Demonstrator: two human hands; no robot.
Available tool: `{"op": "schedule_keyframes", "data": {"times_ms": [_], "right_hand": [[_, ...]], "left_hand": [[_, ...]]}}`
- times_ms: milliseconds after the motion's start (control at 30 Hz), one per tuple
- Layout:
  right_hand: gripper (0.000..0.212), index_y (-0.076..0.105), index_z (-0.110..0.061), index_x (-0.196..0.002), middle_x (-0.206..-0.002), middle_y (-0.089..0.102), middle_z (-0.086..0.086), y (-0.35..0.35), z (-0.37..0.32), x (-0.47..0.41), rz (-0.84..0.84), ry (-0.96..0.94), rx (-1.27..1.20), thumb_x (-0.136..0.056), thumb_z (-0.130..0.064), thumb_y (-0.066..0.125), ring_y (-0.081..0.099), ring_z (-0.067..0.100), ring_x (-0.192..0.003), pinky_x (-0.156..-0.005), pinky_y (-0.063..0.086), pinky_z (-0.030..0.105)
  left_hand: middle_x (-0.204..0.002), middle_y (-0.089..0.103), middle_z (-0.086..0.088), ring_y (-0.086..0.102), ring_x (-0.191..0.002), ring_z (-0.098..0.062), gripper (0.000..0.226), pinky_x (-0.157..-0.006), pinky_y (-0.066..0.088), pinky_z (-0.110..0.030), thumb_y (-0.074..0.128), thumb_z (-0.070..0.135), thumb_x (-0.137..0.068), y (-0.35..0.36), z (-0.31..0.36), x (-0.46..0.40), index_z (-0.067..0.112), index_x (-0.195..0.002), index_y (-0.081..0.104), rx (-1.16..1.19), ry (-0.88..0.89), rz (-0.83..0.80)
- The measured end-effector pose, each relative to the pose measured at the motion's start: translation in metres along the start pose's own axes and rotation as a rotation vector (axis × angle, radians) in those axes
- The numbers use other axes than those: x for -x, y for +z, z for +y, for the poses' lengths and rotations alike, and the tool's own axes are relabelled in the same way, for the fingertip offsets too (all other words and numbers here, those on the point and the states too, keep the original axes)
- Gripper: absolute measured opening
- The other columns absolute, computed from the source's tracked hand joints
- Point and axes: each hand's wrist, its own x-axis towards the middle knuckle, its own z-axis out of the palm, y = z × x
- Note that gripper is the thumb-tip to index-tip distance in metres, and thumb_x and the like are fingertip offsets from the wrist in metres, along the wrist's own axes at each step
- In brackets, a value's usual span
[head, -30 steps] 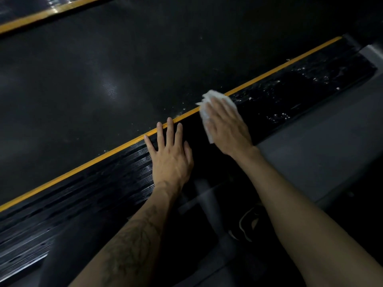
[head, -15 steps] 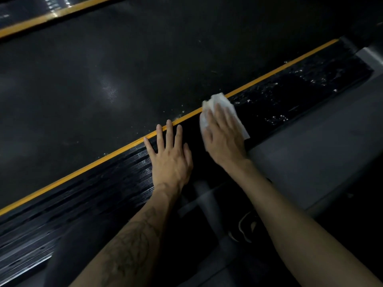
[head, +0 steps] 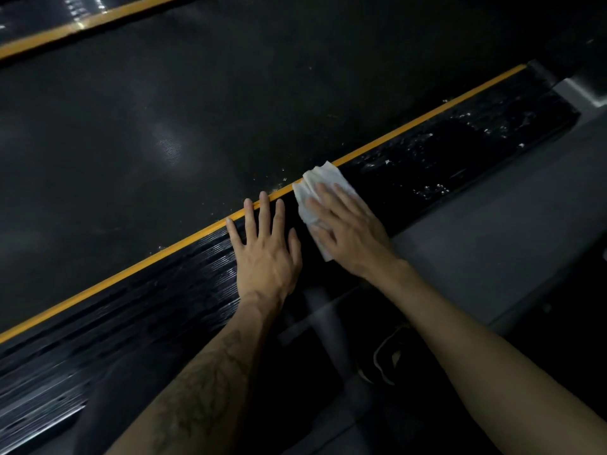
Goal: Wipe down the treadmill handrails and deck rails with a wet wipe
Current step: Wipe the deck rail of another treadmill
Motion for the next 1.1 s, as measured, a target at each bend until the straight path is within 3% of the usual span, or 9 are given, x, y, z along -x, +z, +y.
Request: {"op": "schedule_keyframes", "data": {"times_ms": [167,267,400,600,667,767,867,967,1100], "right_hand": [[0.061,0.009,-0.015,-0.165,-0.172,0.005,0.011,-0.008,0.019,-0.014,0.073,0.322,0.065,-0.109,-0.039,0.016,0.002,0.025,-0.159,-0.129,0.004,0.04],[0.067,0.015,-0.014,-0.164,-0.172,0.006,0.009,-0.006,-0.001,-0.004,0.004,0.179,0.025,-0.104,-0.044,0.012,0.003,0.028,-0.159,-0.128,0.01,0.047],[0.065,0.021,-0.018,-0.163,-0.172,0.01,0.004,-0.008,0.008,0.003,-0.077,-0.047,0.028,-0.105,-0.047,0.023,0.007,0.023,-0.159,-0.129,0.012,0.042],[0.065,0.013,-0.013,-0.164,-0.172,0.005,0.012,-0.013,0.013,-0.01,-0.027,0.16,0.022,-0.107,-0.042,0.018,0.0,0.027,-0.159,-0.129,0.005,0.044],[0.065,0.013,-0.016,-0.164,-0.172,0.004,0.01,-0.007,-0.005,-0.007,-0.069,0.048,0.004,-0.105,-0.043,0.012,0.0,0.028,-0.159,-0.128,0.007,0.046],[0.058,0.011,-0.024,-0.164,-0.172,0.001,0.003,-0.005,0.003,-0.007,-0.1,-0.111,0.039,-0.11,-0.041,0.024,-0.002,0.023,-0.159,-0.129,0.002,0.042],[0.059,0.009,-0.022,-0.164,-0.172,-0.001,0.004,-0.009,0.027,-0.013,-0.075,0.016,0.035,-0.11,-0.042,0.025,-0.004,0.021,-0.159,-0.129,-0.002,0.039],[0.062,0.013,-0.015,-0.164,-0.172,0.004,0.012,-0.008,0.021,-0.01,0.003,0.173,0.002,-0.108,-0.04,0.021,-0.001,0.029,-0.159,-0.129,0.006,0.045],[0.061,0.021,-0.021,-0.163,-0.171,0.011,0.008,0.002,-0.006,0.003,-0.028,0.01,-0.057,-0.106,-0.042,0.024,0.006,0.028,-0.159,-0.129,0.006,0.046]], "left_hand": [[-0.172,-0.01,-0.002,-0.019,-0.157,-0.027,0.06,-0.125,-0.005,-0.06,0.016,0.043,-0.109,0.002,0.0,-0.001,0.026,-0.165,0.006,-0.038,0.031,0.002],[-0.172,-0.012,-0.001,-0.019,-0.157,-0.028,0.058,-0.125,-0.005,-0.06,0.017,0.041,-0.11,0.004,-0.001,-0.002,0.028,-0.165,0.004,-0.053,0.074,-0.007],[-0.172,-0.009,0.0,-0.017,-0.157,-0.026,0.058,-0.126,-0.005,-0.058,0.023,0.038,-0.11,0.005,-0.001,-0.003,0.026,-0.165,0.009,-0.046,0.097,0.008],[-0.173,-0.003,0.0,-0.012,-0.158,-0.025,0.059,-0.127,-0.005,-0.056,0.019,0.038,-0.107,0.006,0.001,-0.004,0.023,-0.164,0.017,-0.026,0.089,0.016],[-0.173,-0.001,0.0,-0.011,-0.159,-0.025,0.06,-0.127,-0.004,-0.057,0.022,0.038,-0.106,0.007,0.002,-0.006,0.023,-0.164,0.019,-0.021,0.075,0.019],[-0.173,0.001,0.0,-0.011,-0.159,-0.025,0.059,-0.126,-0.004,-0.058,0.025,0.038,-0.107,0.011,0.005,-0.008,0.023,-0.164,0.021,-0.019,0.053,0.025],[-0.173,0.001,0.001,-0.01,-0.159,-0.025,0.058,-0.126,-0.005,-0.058,0.021,0.04,-0.107,0.013,0.008,-0.008,0.023,-0.162,0.023,0.001,0.035,0.044],[-0.173,0.003,0.0,-0.01,-0.159,-0.025,0.06,-0.126,-0.004,-0.059,0.016,0.047,-0.107,0.013,0.008,-0.007,0.024,-0.162,0.021,-0.007,0.039,0.058],[-0.173,-0.002,0.001,-0.012,-0.158,-0.026,0.063,-0.126,-0.004,-0.06,0.009,0.05,-0.106,0.013,0.009,-0.008,0.027,-0.164,0.013,-0.025,0.047,0.038]]}}
